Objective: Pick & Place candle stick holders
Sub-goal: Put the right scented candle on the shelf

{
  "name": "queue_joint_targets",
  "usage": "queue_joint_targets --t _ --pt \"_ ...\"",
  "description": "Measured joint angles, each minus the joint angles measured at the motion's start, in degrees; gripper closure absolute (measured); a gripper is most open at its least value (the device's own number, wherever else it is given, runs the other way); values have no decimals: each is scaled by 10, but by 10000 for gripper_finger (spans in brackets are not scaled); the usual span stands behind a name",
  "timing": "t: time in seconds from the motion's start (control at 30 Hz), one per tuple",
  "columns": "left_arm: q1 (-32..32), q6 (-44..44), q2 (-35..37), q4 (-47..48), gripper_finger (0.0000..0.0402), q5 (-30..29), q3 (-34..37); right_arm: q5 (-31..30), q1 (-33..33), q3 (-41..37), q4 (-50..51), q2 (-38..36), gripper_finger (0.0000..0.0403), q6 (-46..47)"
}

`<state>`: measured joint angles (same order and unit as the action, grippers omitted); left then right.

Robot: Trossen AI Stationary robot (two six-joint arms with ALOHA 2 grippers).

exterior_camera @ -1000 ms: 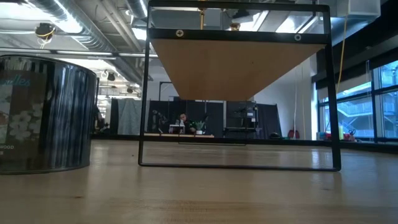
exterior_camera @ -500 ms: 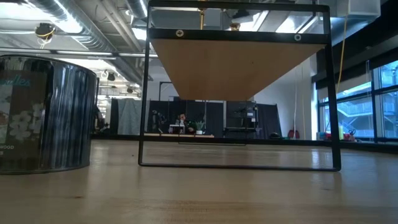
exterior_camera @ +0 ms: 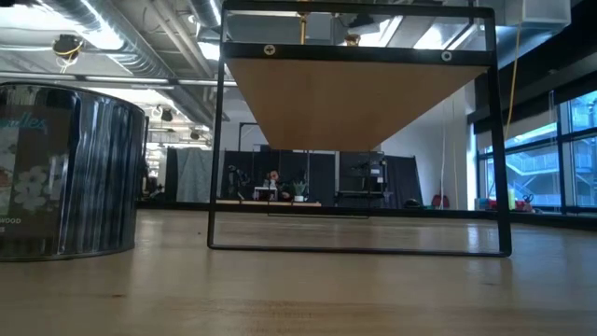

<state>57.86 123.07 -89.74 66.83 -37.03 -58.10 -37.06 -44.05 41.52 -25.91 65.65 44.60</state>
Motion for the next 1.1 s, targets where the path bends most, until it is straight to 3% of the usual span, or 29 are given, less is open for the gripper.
queue_joint_targets --t 0.2,0.5,0.87,1.1 --pt "-61 -32 0 -22 400 -39 23 -9 0 0 -32 19 222 1" --pt "-142 -187 0 -222 400 -21 84 -11 0 0 -32 19 222 0" --pt "-177 -382 1 -499 400 39 150 -13 0 0 -31 19 222 0" --pt "-174 -457 1 -594 400 62 156 -13 -3 0 -27 19 222 0"
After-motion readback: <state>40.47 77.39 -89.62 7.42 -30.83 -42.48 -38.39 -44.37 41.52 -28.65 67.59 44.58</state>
